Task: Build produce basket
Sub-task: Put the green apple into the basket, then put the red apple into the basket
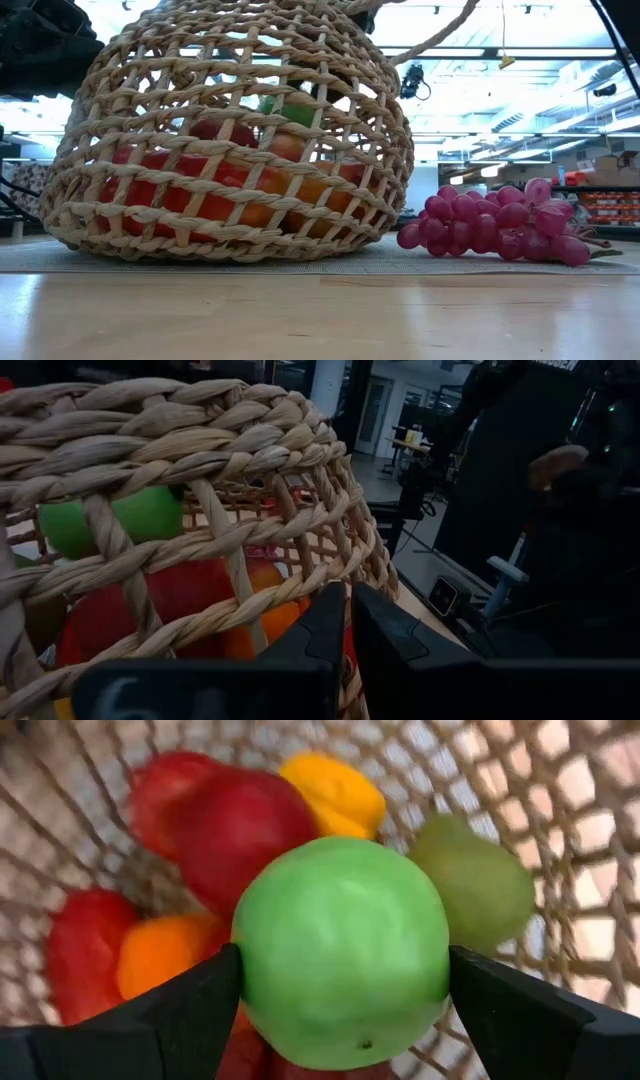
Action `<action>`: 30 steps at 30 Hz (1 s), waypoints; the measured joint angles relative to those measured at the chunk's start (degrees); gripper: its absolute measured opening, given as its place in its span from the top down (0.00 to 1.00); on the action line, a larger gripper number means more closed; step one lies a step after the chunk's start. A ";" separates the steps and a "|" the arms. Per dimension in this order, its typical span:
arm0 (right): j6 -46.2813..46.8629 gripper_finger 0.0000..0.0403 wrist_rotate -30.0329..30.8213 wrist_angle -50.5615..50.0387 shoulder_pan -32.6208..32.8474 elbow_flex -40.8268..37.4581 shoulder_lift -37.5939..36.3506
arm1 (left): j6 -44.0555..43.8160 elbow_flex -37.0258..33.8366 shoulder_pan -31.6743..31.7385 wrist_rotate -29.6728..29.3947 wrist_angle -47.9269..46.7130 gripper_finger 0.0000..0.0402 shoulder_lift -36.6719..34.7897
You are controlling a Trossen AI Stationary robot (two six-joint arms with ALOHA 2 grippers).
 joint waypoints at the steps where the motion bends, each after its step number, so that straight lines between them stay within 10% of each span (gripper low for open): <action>1: -0.92 0.14 -0.37 -0.83 -0.26 -0.04 0.19 | 0.02 0.01 0.00 0.02 -0.02 0.92 0.00; 30: -3.73 0.05 3.10 -6.08 0.17 9.51 0.17 | 0.01 0.02 0.00 0.02 0.00 0.93 0.00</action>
